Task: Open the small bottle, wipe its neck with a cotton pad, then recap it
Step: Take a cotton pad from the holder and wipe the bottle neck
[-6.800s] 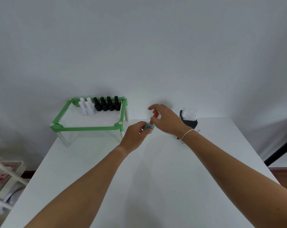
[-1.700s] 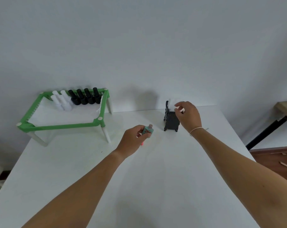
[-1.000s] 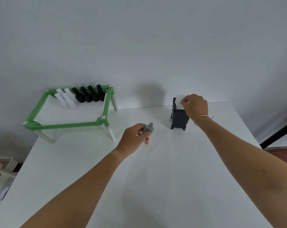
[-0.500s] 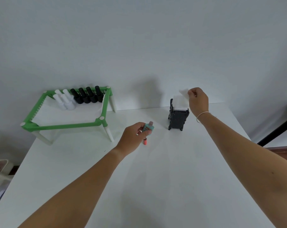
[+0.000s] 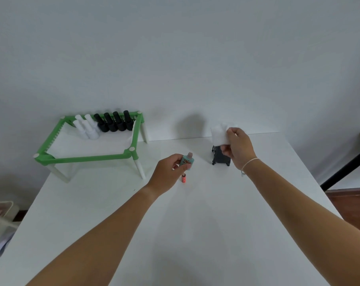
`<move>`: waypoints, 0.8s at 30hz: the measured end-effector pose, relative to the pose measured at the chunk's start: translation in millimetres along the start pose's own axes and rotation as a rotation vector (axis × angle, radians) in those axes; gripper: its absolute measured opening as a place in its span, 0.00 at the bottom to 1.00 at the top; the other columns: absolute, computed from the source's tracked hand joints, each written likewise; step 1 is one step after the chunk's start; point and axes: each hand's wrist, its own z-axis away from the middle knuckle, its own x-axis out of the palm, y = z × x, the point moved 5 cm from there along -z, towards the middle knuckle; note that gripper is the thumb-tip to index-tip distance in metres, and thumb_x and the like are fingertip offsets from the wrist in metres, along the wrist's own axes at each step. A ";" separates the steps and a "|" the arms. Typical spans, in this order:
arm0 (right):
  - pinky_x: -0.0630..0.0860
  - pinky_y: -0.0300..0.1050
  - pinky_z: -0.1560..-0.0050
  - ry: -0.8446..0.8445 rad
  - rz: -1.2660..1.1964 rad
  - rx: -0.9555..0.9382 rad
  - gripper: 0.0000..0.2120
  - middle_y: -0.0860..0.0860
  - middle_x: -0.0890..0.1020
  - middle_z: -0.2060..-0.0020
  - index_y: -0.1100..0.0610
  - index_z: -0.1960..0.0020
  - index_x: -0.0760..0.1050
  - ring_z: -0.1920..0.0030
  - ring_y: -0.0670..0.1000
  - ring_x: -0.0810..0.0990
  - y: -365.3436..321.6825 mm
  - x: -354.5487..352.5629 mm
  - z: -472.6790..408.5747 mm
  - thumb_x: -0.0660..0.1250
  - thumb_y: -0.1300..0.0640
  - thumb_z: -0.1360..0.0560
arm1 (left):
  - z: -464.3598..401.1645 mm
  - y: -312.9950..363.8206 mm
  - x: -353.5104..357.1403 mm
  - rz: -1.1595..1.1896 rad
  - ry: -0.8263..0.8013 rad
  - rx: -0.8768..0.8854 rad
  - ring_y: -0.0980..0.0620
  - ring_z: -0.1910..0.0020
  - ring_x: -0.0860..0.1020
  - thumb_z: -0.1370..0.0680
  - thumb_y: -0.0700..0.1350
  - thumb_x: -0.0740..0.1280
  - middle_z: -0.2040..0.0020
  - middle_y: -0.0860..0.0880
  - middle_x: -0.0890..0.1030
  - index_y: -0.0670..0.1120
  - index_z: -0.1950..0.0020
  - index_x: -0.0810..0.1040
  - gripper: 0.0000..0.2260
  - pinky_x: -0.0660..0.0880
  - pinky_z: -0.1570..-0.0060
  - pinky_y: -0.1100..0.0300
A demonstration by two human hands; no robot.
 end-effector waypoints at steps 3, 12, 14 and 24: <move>0.70 0.36 0.77 -0.082 -0.125 0.071 0.08 0.54 0.73 0.64 0.58 0.45 0.70 0.78 0.46 0.71 17.5 6.9 13.9 0.56 0.57 0.21 | 3.1 -0.1 -1.4 0.004 0.003 0.003 0.55 0.60 0.75 0.26 0.45 0.67 0.59 0.51 0.80 0.45 0.50 0.79 0.06 0.68 0.62 0.75; 0.82 0.37 0.60 -0.278 -0.321 0.212 0.16 0.57 0.78 0.50 0.68 0.38 0.68 0.54 0.52 0.79 44.3 15.9 38.1 0.60 0.70 0.25 | 9.8 0.0 -5.4 0.000 0.011 -0.005 0.51 0.57 0.76 0.26 0.46 0.67 0.57 0.48 0.81 0.44 0.50 0.79 0.07 0.70 0.60 0.71; 0.82 0.39 0.59 -0.272 -0.294 0.222 0.17 0.60 0.77 0.46 0.68 0.37 0.68 0.52 0.54 0.79 44.1 16.5 40.1 0.61 0.71 0.26 | 10.9 0.4 -6.8 -0.003 0.016 -0.010 0.49 0.57 0.77 0.26 0.46 0.67 0.56 0.47 0.81 0.44 0.50 0.79 0.08 0.71 0.59 0.68; 0.80 0.38 0.71 -0.305 -0.123 0.187 0.11 0.58 0.81 0.62 0.61 0.41 0.72 0.71 0.49 0.83 36.0 24.4 44.9 0.61 0.63 0.23 | 16.9 4.1 -13.9 -0.004 0.039 -0.013 0.43 0.53 0.78 0.26 0.45 0.67 0.54 0.43 0.82 0.42 0.49 0.78 0.09 0.74 0.53 0.54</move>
